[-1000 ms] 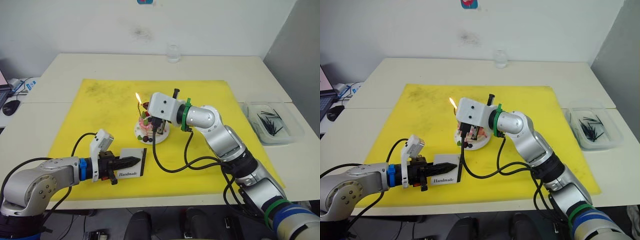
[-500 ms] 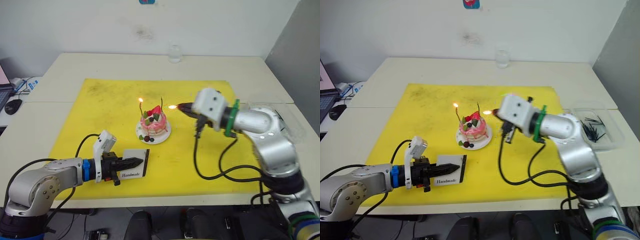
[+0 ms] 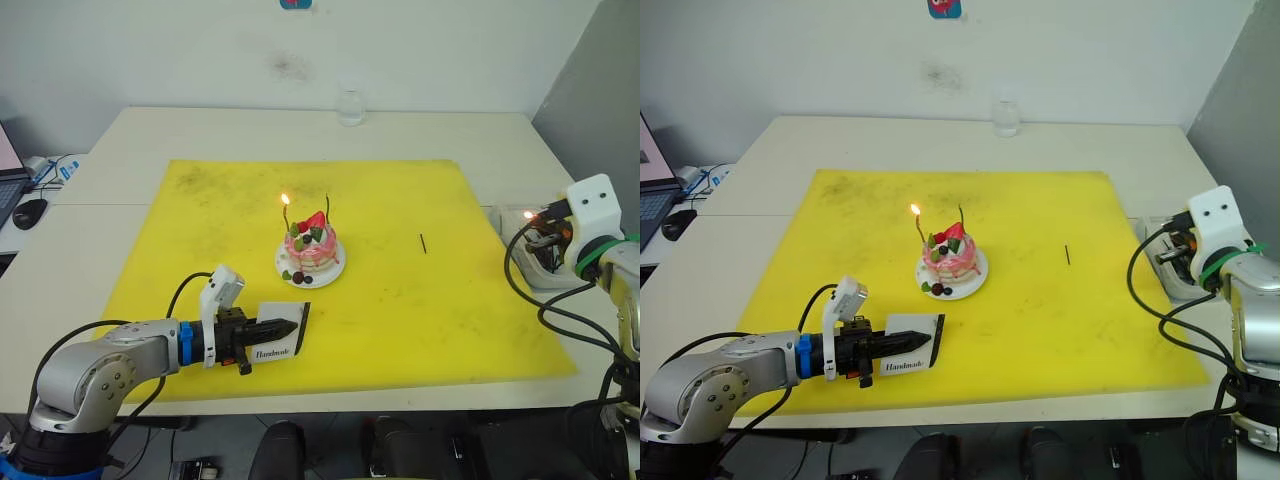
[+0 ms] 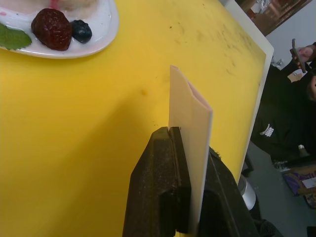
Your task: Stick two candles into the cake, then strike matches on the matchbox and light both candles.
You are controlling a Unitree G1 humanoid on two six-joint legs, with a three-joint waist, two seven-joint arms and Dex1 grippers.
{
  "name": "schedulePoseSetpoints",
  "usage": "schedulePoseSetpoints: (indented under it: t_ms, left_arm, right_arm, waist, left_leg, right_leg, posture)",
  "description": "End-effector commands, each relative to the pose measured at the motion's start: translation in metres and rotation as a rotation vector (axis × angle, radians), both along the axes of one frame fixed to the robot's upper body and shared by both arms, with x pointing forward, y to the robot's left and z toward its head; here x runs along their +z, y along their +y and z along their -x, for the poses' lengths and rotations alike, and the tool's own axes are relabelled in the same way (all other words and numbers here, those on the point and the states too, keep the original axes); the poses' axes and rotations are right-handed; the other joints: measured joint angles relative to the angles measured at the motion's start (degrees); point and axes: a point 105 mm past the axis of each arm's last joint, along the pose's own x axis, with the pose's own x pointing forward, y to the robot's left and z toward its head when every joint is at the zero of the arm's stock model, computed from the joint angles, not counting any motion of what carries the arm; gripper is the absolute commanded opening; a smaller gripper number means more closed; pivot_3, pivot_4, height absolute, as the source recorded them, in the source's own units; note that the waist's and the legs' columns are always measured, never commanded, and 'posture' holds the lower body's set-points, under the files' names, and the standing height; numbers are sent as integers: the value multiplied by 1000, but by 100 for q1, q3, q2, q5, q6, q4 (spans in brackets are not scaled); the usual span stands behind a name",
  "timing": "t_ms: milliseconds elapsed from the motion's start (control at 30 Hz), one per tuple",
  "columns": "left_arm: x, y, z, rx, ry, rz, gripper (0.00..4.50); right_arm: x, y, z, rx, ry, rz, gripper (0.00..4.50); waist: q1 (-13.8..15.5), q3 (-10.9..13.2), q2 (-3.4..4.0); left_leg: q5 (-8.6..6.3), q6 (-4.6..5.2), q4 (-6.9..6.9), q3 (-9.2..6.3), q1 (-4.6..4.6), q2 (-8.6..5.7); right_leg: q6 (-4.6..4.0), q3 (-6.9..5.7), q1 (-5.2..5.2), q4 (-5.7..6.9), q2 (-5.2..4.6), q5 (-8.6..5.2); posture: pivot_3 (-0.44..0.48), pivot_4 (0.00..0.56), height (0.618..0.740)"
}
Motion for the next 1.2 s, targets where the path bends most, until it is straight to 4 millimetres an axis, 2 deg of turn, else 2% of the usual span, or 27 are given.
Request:
schedulePoseSetpoints:
  t_ms: [33, 233, 267, 367, 533, 633, 700, 800, 900, 1000, 1067, 1200]
  left_arm:
    - [-2, -7, 6, -28, 1, 1, 0]
    - [2, 2, 8, -4, 3, -4, 0]
    - [4, 4, 7, 4, 4, 3, 0]
    - [15, 7, 9, 4, 25, 48, 0]
    - [35, 15, 14, -7, 69, 107, 0]
    - [40, 17, 13, -1, 77, 114, 0]
    - [47, 20, 13, 0, 82, 133, 0]
    - [56, 22, 13, 1, 95, 163, 0]
    - [56, 24, 16, 1, 112, 151, 0]
    - [55, 26, 17, 12, 122, 142, 0]
    - [55, 26, 17, 13, 124, 135, 0]
    - [54, 24, 17, 9, 123, 131, 0]
  right_arm:
    - [16, -22, -1, -99, -54, -50, 16]
    - [6, -35, -2, -159, -19, -119, 16]
    - [4, -36, -2, -171, -16, -130, 205]
    - [1, -38, -3, -189, -17, -157, 987]
    - [4, -39, -4, -195, -45, -154, 2839]
    - [6, -38, -4, -193, -59, -154, 3975]
    - [17, -35, -4, -173, -110, -129, 4492]
    - [43, -10, -4, -29, -227, -100, 4492]
    - [55, 28, 3, 193, -272, -41, 4492]
    - [47, 57, 15, 385, -216, 41, 4492]
    - [37, 72, 23, 477, -170, 28, 4492]
    - [22, 89, 21, 502, -175, 2, 4492]
  waist:
    - [-2, -1, 4]
    - [-10, -1, 4]
    - [-11, -1, 4]
    - [-25, -1, 4]
    - [-44, 0, 5]
    - [-44, 0, 5]
    - [-44, 0, 5]
    - [-43, 2, 8]
    - [-44, 3, 11]
    - [-41, 3, 11]
    - [-38, 3, 10]
    - [-42, 3, 10]
  left_leg:
    - [0, 0, 0, 1, 0, -1]
    - [0, 0, -3, 0, 2, 3]
    - [0, 0, -3, 0, 1, 4]
    - [0, 0, -3, 1, 1, 4]
    - [0, 0, -3, 0, 1, 5]
    - [0, 0, -3, -2, 2, 4]
    - [0, 0, -3, -1, 3, 4]
    - [0, 0, -3, -1, 1, 6]
    - [-1, -1, -6, -1, 2, 7]
    - [-1, -1, -8, -3, 3, 13]
    - [-1, -1, -8, -3, 2, 14]
    - [-1, -1, -5, -2, 6, 16]
  right_leg:
    - [1, 1, -1, 0, 0, 0]
    - [1, 0, -1, 0, 6, 0]
    - [1, 0, -1, 0, 6, -1]
    - [2, 0, -2, 0, 7, -1]
    - [2, -1, -4, 1, 15, -1]
    - [2, -2, -4, 3, 22, -1]
    - [2, -1, -4, 3, 25, -1]
    - [2, -1, -7, 3, 27, -1]
    - [2, -1, -7, 2, 33, -1]
    - [-1, -3, -7, 1, 37, -4]
    - [-2, -4, -7, 0, 36, -4]
    - [-1, -1, -5, 5, 32, -2]
  posture:
    - [0, 150, 740]
    - [0, 150, 740]
    - [0, 150, 740]
    - [0, 150, 740]
    - [0, 150, 740]
    - [0, 150, 740]
    - [0, 150, 740]
    - [0, 150, 740]
    - [0, 150, 740]
    - [0, 150, 740]
    - [0, 150, 740]
    - [0, 150, 740]
